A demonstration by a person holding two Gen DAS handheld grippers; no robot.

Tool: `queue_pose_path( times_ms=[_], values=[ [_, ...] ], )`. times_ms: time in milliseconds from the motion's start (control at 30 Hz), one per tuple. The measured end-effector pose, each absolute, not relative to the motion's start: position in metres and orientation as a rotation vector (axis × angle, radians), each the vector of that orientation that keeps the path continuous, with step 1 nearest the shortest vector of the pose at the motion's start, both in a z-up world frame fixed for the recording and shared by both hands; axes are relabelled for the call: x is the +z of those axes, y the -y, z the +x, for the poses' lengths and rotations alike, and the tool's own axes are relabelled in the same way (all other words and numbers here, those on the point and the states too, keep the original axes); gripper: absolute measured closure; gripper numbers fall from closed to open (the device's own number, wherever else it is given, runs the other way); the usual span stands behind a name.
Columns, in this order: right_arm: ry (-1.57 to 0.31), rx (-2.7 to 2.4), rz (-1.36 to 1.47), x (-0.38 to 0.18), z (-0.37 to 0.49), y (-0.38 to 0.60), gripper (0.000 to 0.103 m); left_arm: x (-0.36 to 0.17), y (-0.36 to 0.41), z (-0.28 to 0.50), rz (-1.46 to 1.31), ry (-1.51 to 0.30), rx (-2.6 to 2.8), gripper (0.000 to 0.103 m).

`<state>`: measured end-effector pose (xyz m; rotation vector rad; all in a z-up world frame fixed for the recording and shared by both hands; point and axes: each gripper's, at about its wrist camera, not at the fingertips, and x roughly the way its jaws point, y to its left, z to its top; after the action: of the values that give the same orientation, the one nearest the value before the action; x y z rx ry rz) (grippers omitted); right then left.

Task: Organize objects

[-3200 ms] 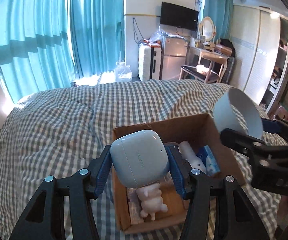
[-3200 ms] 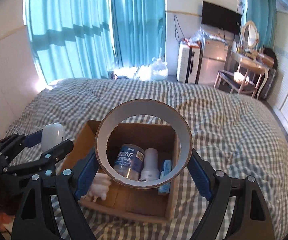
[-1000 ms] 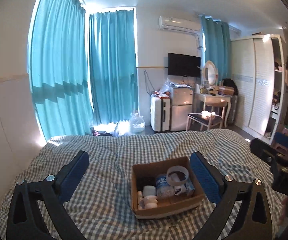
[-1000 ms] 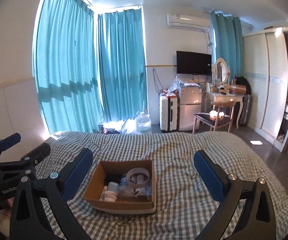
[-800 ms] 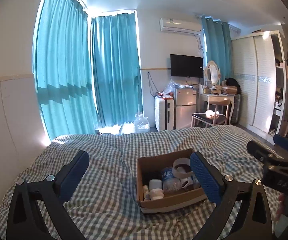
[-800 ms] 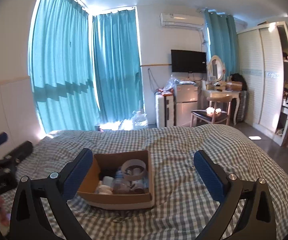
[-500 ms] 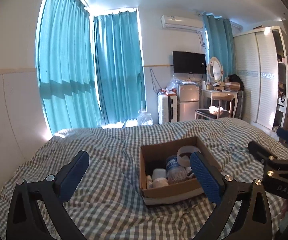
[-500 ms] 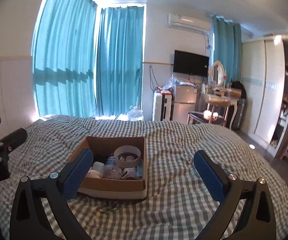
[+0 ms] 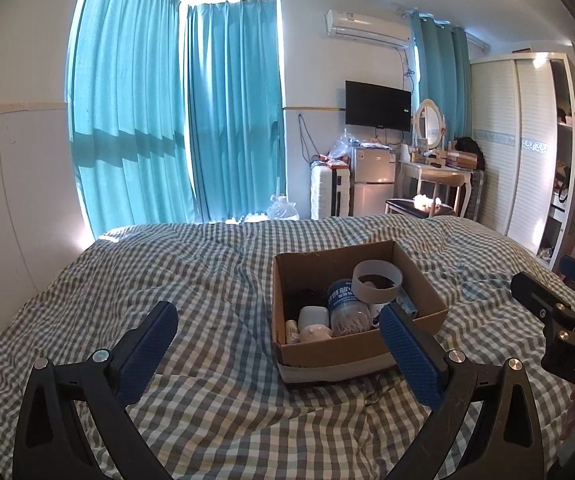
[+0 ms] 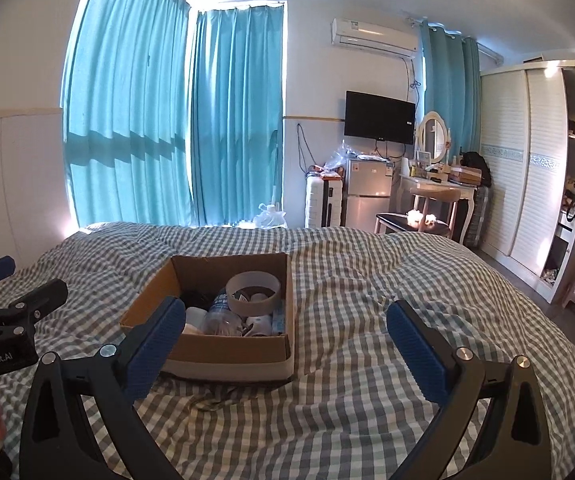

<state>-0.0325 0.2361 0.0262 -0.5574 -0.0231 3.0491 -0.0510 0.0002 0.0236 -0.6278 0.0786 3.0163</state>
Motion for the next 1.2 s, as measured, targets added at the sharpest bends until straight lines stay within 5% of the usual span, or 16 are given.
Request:
queue_pose_path(
  times_ms=[1200],
  values=[
    [0.034, 3.05, -0.584, 0.02, -0.032, -0.228, 0.002, 0.011, 0.006, -0.054, -0.701, -0.029, 2.988, 0.0]
  ],
)
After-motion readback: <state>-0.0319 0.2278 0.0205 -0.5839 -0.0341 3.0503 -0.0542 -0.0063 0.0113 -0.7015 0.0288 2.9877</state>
